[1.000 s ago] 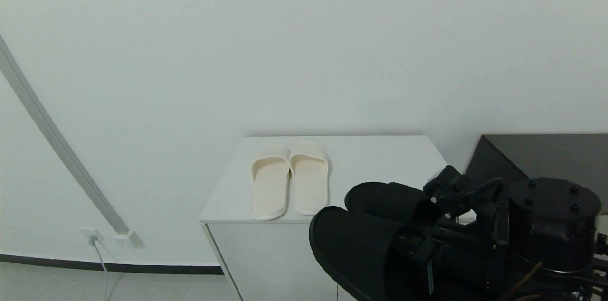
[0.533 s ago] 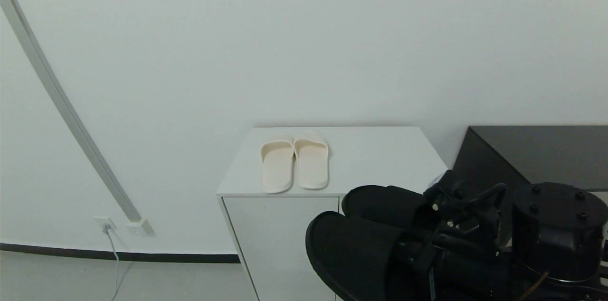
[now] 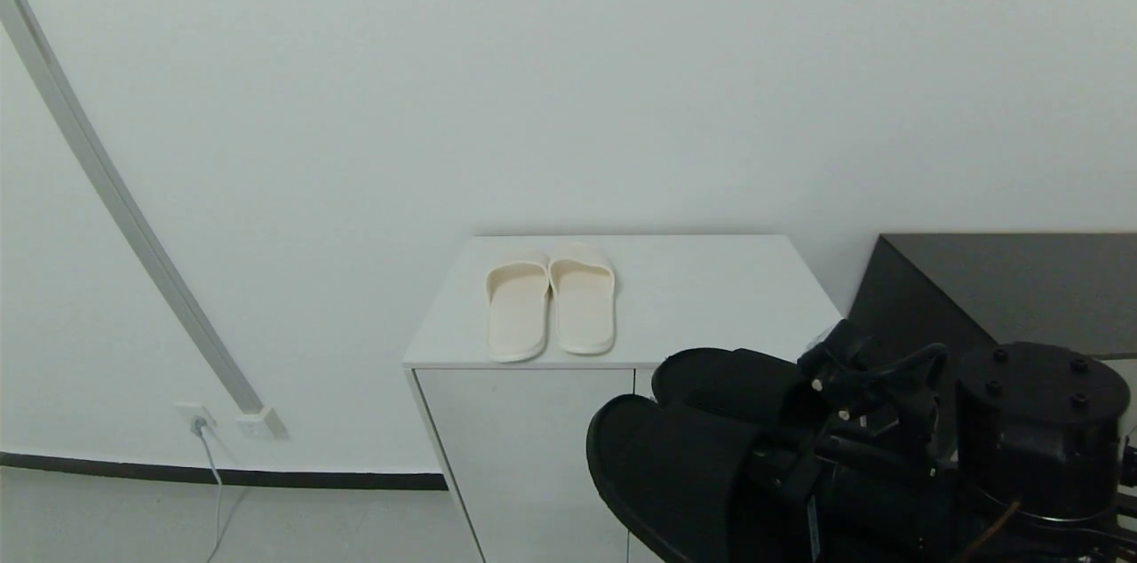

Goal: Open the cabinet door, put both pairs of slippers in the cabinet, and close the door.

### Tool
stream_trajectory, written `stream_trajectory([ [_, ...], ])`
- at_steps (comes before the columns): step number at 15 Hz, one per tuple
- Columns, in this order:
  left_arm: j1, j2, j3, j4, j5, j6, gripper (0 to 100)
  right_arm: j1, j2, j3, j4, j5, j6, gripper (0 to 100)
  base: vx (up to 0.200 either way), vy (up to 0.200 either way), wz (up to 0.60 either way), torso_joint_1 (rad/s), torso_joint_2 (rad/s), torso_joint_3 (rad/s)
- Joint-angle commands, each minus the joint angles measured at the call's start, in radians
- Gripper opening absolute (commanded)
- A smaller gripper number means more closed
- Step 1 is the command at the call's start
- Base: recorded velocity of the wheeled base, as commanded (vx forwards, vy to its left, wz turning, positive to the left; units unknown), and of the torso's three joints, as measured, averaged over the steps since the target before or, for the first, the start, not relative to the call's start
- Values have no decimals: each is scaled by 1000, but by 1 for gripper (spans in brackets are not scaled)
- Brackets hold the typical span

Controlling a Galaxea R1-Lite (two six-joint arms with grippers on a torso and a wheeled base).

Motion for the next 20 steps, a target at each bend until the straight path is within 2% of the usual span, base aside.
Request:
stream_trajectory([
  [1,0,1,0,0,0,0,0,2,7,5,0,0,0,0,0,0,0,0,0,0],
  [7,0,1,0,0,0,0,0,0,7,11,-2,0,0,0,0,0,0,-10,22,14],
  [16,-2,1,0,0,-2,-2,0,0,7,15,-3,0,-4,0,0,0,0,-165,381,210],
  [17,0,1,0,0,0,-3,100,2,8,17,-3,0,-4,0,0,0,0,-227,530,305],
  [20,0,1,0,0,2,0,100,4,14,15,-3,0,-6,0,0,0,0,-233,546,320],
])
